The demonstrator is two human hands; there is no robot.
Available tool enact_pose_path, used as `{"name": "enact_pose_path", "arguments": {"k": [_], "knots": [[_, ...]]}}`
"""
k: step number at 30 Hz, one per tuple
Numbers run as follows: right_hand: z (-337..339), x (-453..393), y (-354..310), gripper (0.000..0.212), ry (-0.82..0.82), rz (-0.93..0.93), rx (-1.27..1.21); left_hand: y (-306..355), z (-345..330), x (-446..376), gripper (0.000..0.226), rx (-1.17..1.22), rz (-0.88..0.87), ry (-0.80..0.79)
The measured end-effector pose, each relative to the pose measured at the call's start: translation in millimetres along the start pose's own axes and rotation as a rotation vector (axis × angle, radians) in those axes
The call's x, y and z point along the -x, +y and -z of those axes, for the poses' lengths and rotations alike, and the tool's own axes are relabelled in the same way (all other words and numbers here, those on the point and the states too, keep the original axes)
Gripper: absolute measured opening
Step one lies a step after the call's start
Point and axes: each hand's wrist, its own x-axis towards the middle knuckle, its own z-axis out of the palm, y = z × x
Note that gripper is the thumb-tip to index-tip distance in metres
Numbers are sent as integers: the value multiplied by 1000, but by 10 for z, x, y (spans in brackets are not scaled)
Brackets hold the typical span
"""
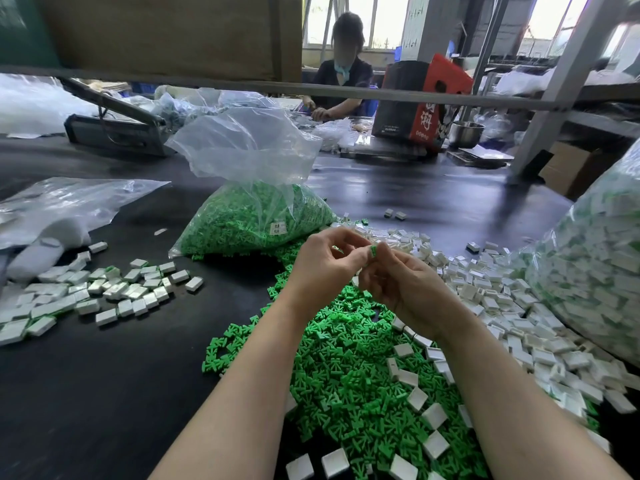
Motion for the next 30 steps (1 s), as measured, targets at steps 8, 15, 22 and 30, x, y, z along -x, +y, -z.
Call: {"name": "enact_pose_path", "arguments": {"k": [8,15,22,30], "knots": [[14,-3,20,38,-33,17,28,10,-49,19,9,-90,-63,54],[66,-23,42,48,-46,26,77,63,-102,37,7,16,-19,86],[4,-28,86,56,-9,4,291,56,-106,52,22,166,100,96],[10,-58,116,57,-1,45,298,46,-81,29,23,204,136,31]]}}
